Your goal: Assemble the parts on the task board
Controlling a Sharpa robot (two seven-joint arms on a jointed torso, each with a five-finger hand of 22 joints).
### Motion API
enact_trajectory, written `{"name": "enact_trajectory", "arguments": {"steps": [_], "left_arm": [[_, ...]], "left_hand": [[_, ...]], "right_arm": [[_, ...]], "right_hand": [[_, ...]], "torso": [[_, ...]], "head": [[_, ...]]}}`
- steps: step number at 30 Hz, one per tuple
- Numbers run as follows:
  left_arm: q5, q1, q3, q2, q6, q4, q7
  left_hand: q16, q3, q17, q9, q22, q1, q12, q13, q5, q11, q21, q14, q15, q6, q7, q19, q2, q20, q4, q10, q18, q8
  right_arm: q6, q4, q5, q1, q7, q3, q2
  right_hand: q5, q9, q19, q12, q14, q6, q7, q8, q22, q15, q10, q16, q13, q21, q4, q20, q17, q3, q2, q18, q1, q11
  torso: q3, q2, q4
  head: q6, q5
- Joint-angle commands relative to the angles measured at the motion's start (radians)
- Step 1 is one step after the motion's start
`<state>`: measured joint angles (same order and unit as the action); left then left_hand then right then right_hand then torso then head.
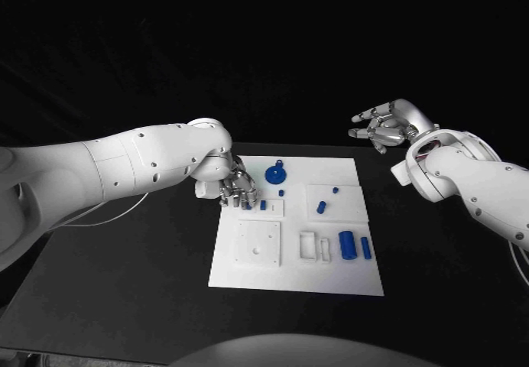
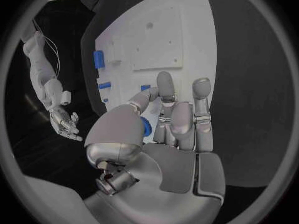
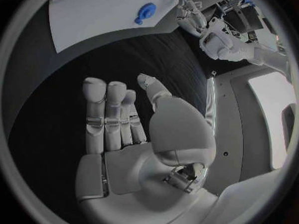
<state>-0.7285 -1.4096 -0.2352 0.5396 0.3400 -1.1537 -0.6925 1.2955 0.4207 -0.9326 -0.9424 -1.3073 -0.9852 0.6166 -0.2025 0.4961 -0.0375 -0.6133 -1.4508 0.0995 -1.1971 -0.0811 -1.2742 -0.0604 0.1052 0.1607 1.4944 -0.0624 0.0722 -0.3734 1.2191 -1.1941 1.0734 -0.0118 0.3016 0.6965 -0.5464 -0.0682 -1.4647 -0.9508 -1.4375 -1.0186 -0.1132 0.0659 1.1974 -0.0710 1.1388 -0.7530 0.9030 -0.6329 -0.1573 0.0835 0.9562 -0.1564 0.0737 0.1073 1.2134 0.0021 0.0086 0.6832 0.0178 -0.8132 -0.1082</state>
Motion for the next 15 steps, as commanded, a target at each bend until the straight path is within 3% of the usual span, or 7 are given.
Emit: {"name": "enact_trajectory", "arguments": {"steps": [1,5,10,13,15], "left_arm": [[-0.056,0.009,-0.004,-0.001,-0.021,0.000,0.004],[-0.076,0.009,-0.004,0.005,-0.038,-0.004,0.008],[-0.091,0.009,-0.004,0.011,-0.060,-0.009,0.019],[-0.097,0.010,-0.004,0.014,-0.072,-0.012,0.024],[-0.098,0.010,-0.004,0.016,-0.073,-0.014,0.026]], "left_hand": [[-0.016,-0.048,0.025,0.086,-0.015,-0.028,-0.016,0.001,-0.046,-0.028,0.010,0.007,0.005,-0.069,0.098,0.000,0.006,0.002,-0.038,0.019,0.000,-0.007],[-0.034,-0.110,0.064,0.192,-0.015,-0.063,-0.051,-0.032,-0.066,-0.025,0.028,0.018,0.008,-0.061,0.096,-0.001,0.042,0.010,-0.067,0.018,0.010,-0.005],[-0.058,-0.167,0.102,0.223,-0.013,-0.059,-0.086,-0.048,-0.146,-0.024,0.041,0.032,0.010,-0.056,0.095,0.002,0.085,0.013,-0.106,0.017,0.013,-0.006],[-0.061,-0.199,0.110,0.247,-0.015,-0.086,-0.101,-0.072,-0.170,-0.023,0.053,0.034,0.010,-0.061,0.095,-0.002,0.102,0.015,-0.154,0.017,0.017,-0.005],[-0.060,-0.204,0.109,0.249,-0.016,-0.096,-0.105,-0.079,-0.173,-0.023,0.057,0.034,0.011,-0.063,0.095,-0.004,0.109,0.015,-0.167,0.018,0.016,-0.004]], "right_arm": [[0.008,0.002,-0.010,0.000,0.006,0.000,0.001],[0.008,0.002,-0.010,0.000,0.006,0.000,0.003],[0.007,0.002,-0.010,0.000,0.006,0.000,0.004],[0.007,0.001,-0.010,-0.001,0.006,0.000,0.004],[0.007,0.001,-0.010,-0.001,0.006,0.000,0.004]], "right_hand": [[-0.004,0.002,-0.050,-0.002,-0.005,-0.004,0.000,-0.004,0.000,-0.002,0.000,0.007,0.000,-0.005,0.001,0.008,0.001,-0.003,0.003,0.020,-0.005,-0.004],[-0.004,0.002,-0.050,0.000,-0.005,-0.003,0.000,-0.004,0.001,-0.002,0.000,0.007,-0.001,-0.005,0.002,0.008,0.001,-0.004,0.003,0.020,-0.006,-0.003],[-0.004,0.002,-0.050,0.000,-0.005,-0.003,0.000,-0.004,0.001,-0.002,0.000,0.007,-0.001,-0.005,0.002,0.008,0.001,-0.004,0.003,0.020,-0.006,-0.003],[-0.004,0.002,-0.050,0.000,-0.005,-0.003,0.000,-0.004,0.001,-0.002,0.000,0.007,-0.001,-0.005,0.002,0.008,0.001,-0.004,0.003,0.020,-0.006,-0.003],[-0.004,0.002,-0.050,0.000,-0.005,-0.003,0.000,-0.004,0.001,-0.002,0.000,0.007,-0.001,-0.005,0.002,0.008,0.001,-0.004,0.003,0.020,-0.006,-0.003]], "torso": [[-0.0004,0.000,-0.0007],[-0.0002,-0.001,-0.0009],[-0.0009,0.000,-0.0009],[-0.0011,-0.001,-0.0006],[-0.0010,-0.001,-0.0005]], "head": [[0.000,0.002],[0.001,0.003],[0.002,0.003],[0.001,0.003],[0.002,0.003]]}}
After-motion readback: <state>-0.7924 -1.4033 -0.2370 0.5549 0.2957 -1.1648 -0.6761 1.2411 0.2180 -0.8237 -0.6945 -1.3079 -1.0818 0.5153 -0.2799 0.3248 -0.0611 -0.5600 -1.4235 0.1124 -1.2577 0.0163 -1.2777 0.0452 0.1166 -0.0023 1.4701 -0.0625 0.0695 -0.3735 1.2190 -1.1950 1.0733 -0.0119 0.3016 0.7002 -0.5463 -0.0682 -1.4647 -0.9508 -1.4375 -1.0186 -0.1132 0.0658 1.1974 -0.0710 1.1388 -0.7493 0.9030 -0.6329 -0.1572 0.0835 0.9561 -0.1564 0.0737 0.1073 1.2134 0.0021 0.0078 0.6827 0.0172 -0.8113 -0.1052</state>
